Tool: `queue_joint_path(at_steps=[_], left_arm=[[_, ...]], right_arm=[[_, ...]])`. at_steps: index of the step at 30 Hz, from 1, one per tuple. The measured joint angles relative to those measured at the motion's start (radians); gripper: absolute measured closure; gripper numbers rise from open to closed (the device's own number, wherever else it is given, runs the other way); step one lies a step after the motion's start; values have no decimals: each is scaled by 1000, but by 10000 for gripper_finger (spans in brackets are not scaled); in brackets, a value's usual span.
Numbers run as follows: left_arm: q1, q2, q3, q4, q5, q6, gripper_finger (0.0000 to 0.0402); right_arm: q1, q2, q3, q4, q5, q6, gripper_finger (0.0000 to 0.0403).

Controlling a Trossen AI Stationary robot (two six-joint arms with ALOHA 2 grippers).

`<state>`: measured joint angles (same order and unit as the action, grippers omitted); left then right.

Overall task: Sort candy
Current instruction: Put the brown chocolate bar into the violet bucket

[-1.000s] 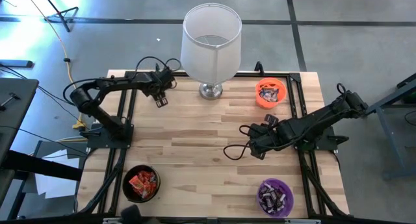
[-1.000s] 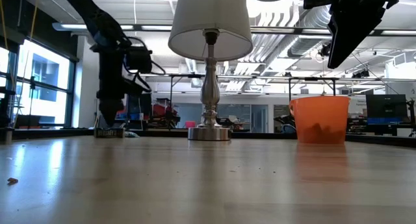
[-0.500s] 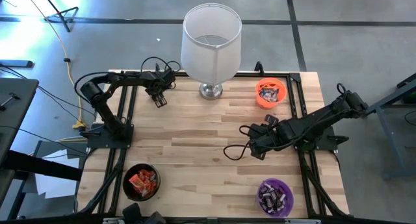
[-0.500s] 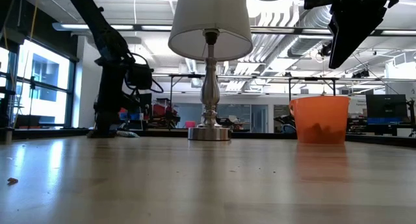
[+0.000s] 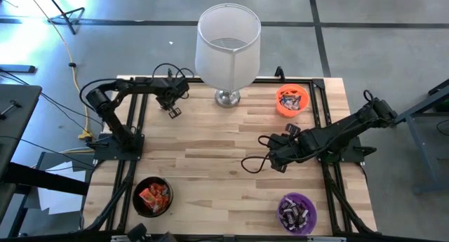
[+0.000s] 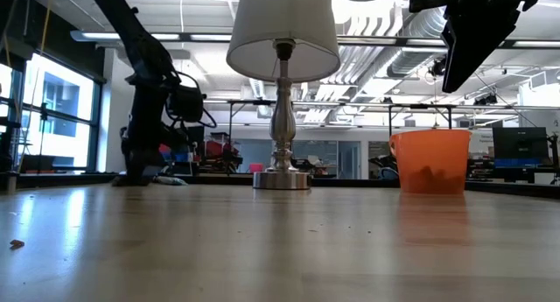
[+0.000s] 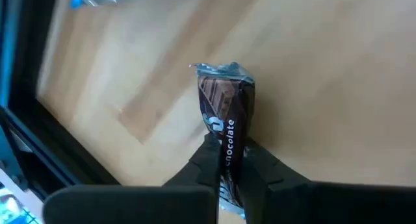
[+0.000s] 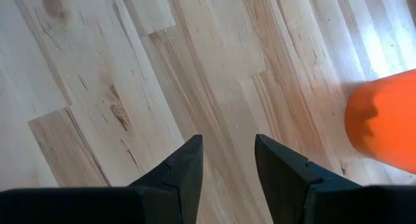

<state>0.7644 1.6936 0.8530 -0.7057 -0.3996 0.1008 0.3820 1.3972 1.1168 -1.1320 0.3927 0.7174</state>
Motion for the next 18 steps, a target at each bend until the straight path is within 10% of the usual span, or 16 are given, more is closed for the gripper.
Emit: queue_joint_path(at_steps=[18], left_arm=[[-281,-408,-1,56,211,-286,401]], right_arm=[[-7,0,0,38,110,-3,268]])
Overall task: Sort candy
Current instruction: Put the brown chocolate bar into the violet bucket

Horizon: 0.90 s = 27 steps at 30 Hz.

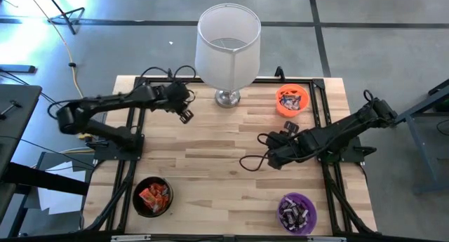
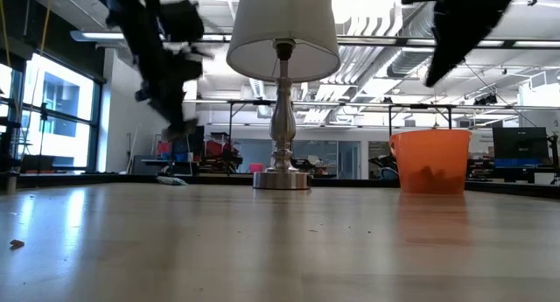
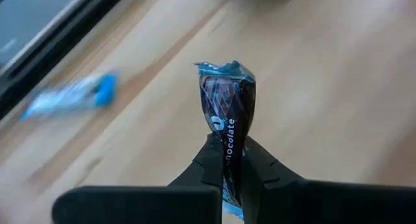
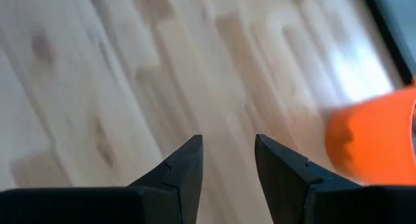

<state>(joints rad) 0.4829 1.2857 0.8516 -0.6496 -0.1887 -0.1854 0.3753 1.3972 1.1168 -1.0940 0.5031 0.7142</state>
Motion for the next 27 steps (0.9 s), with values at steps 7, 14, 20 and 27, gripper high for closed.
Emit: queue_joint_path(at_steps=[7,14,20,27], left_arm=[[-262,-138,2,348,16,-86,401],[-510,-153,3,642,-173,61,401],[-628,-119,3,822,-252,128,401],[-706,-38,3,986,-262,197,401]], right_arm=[[-18,0,-8,325,162,-133,268],[-22,0,-99,798,336,-398,268],[-27,0,-212,1276,316,-595,268],[-58,0,-316,1640,255,-719,268]])
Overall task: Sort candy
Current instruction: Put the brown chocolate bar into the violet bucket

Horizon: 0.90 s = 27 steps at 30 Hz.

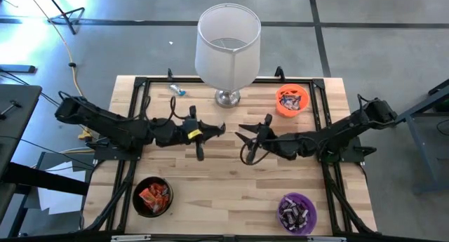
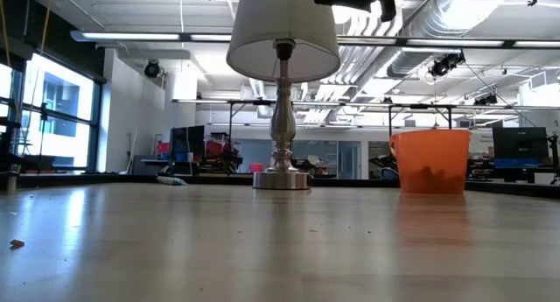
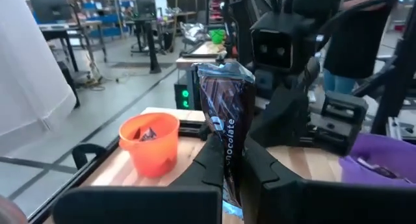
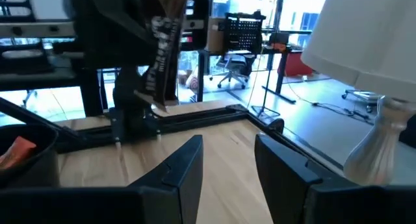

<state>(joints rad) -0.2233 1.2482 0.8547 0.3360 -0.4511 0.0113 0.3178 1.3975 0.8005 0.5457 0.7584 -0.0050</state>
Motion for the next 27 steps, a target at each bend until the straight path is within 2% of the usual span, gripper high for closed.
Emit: queue_joint_path(at_steps=[9,23,27], left_arm=[[-10,70,0,138,-44,27,401],[-6,101,0,188,-42,28,401],[-7,101,0,188,-70,74,401]], right_arm=[[-56,34,-14,122,-162,2,268],[-124,63,-14,230,-329,10,268],[-139,63,-14,230,-397,32,268]])
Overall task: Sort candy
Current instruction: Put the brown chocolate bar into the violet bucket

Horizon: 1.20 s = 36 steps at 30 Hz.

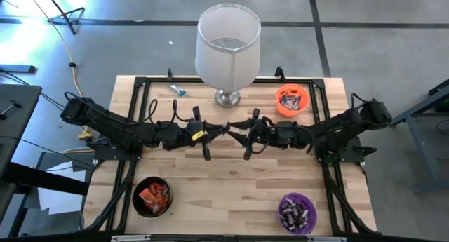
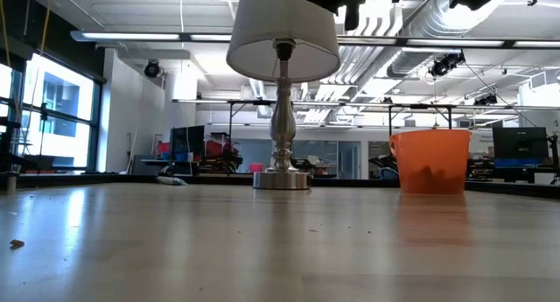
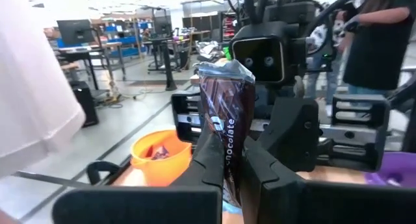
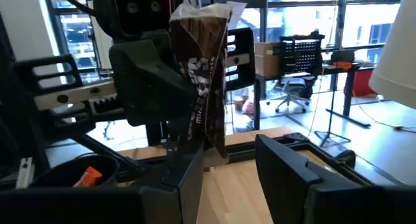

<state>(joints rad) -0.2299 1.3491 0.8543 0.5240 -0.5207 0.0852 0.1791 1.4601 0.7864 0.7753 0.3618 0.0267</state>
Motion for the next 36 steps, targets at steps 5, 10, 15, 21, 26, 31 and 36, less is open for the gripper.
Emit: queue_joint_path(at_steps=[5,10,15,21,26,31,36], left_arm=[[4,0,0,4,-36,47,401],[16,0,0,6,-40,29,401],[12,0,0,5,10,1,401],[-6,0,0,28,33,-2,401],[-6,0,0,33,50,-3,401],[-6,15,1,59,112,-24,401],[-5,58,22,62,127,-28,401]], right_arm=[[2,0,1,7,-44,1,268],[1,0,2,18,-84,0,268],[-11,0,2,19,-91,0,268],[-22,0,2,19,-101,-1,268],[-22,0,2,19,-101,-1,268],[-22,0,2,18,-85,-6,268],[-21,0,2,14,-87,-9,268]])
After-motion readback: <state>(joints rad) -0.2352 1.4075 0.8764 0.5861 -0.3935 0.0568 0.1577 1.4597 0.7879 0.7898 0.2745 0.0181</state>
